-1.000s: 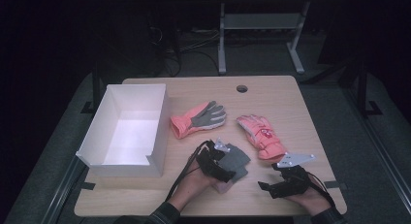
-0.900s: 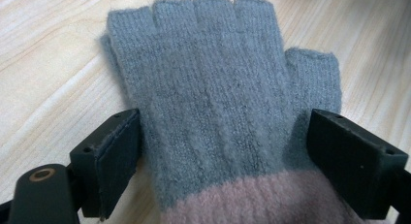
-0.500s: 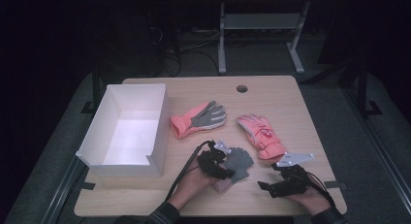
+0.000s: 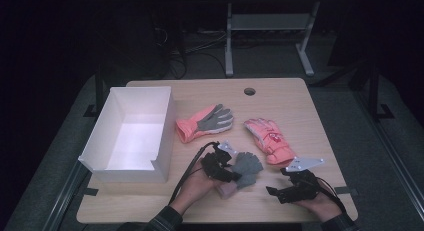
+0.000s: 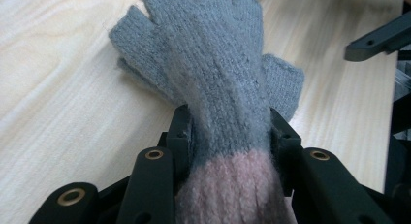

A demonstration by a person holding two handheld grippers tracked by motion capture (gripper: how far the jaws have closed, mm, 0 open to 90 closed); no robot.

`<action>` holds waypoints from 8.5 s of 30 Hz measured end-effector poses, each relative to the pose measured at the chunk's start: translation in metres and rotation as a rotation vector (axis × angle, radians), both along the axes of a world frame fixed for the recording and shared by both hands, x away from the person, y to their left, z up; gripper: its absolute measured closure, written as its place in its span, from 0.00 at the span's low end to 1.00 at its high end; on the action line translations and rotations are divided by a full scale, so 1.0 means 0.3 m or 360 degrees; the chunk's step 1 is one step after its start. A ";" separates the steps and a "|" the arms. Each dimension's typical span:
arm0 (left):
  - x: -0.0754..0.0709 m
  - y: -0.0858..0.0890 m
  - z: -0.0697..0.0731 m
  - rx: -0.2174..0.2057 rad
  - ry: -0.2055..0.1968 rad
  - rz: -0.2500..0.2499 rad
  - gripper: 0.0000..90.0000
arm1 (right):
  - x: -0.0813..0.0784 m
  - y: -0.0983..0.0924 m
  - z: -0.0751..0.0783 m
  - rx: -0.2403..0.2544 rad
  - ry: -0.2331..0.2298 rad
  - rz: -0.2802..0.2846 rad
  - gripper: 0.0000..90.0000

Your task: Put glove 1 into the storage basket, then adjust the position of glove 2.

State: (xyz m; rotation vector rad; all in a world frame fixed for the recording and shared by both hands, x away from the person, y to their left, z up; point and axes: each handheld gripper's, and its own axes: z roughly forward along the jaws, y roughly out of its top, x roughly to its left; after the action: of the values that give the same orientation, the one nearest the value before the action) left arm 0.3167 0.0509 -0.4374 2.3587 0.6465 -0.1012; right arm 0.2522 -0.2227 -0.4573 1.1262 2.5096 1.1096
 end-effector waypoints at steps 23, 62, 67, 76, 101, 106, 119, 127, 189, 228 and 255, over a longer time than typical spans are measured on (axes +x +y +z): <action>0.043 0.165 0.241 -0.0036 -0.0020 0.0092 0.69 | -0.001 0.010 -0.002 -0.0012 -0.0004 0.0009 0.15; 0.088 0.454 0.460 -0.0100 -0.0211 0.0379 0.69 | 0.001 0.027 -0.015 -0.0027 0.0017 0.0044 0.15; 0.089 0.505 0.469 -0.0108 -0.0231 0.0445 0.69 | -0.001 0.032 -0.014 -0.0028 0.0020 0.0053 0.15; 0.088 0.664 0.491 -0.0135 -0.0301 0.0701 0.69 | 0.001 0.030 -0.018 -0.0030 0.0015 0.0055 0.15; 0.263 0.921 0.257 0.0126 -0.0281 0.1123 0.69 | 0.004 0.036 -0.028 -0.0047 0.0033 0.0060 0.15; 0.289 0.937 0.200 0.0174 -0.0228 0.1151 0.69 | 0.002 0.034 -0.025 -0.0040 0.0038 0.0057 0.16; 0.332 0.929 0.075 0.0407 -0.0094 0.1153 0.67 | 0.001 0.032 -0.024 -0.0042 0.0031 0.0063 0.16; 0.340 0.920 0.049 0.0469 -0.0045 0.1176 0.56 | 0.003 0.030 -0.025 -0.0042 0.0036 0.0060 0.16; 0.182 0.377 0.403 -0.0126 -0.0268 0.0476 0.59 | -0.008 0.040 -0.017 -0.0022 0.0021 0.0087 0.16; 0.480 0.183 0.068 0.0195 -0.0368 0.0713 1.00 | -0.011 0.040 -0.011 -0.0002 0.0031 0.0117 0.16; 0.409 0.155 0.004 0.0111 -0.0171 0.0618 1.00 | -0.009 0.035 -0.010 -0.0004 0.0026 0.0118 0.16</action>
State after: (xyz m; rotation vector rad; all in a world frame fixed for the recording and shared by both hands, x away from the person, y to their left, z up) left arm 0.4393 0.0975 -0.4363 2.2401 1.0533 0.2213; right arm 0.2496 -0.2122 -0.4603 1.0532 2.5841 1.1196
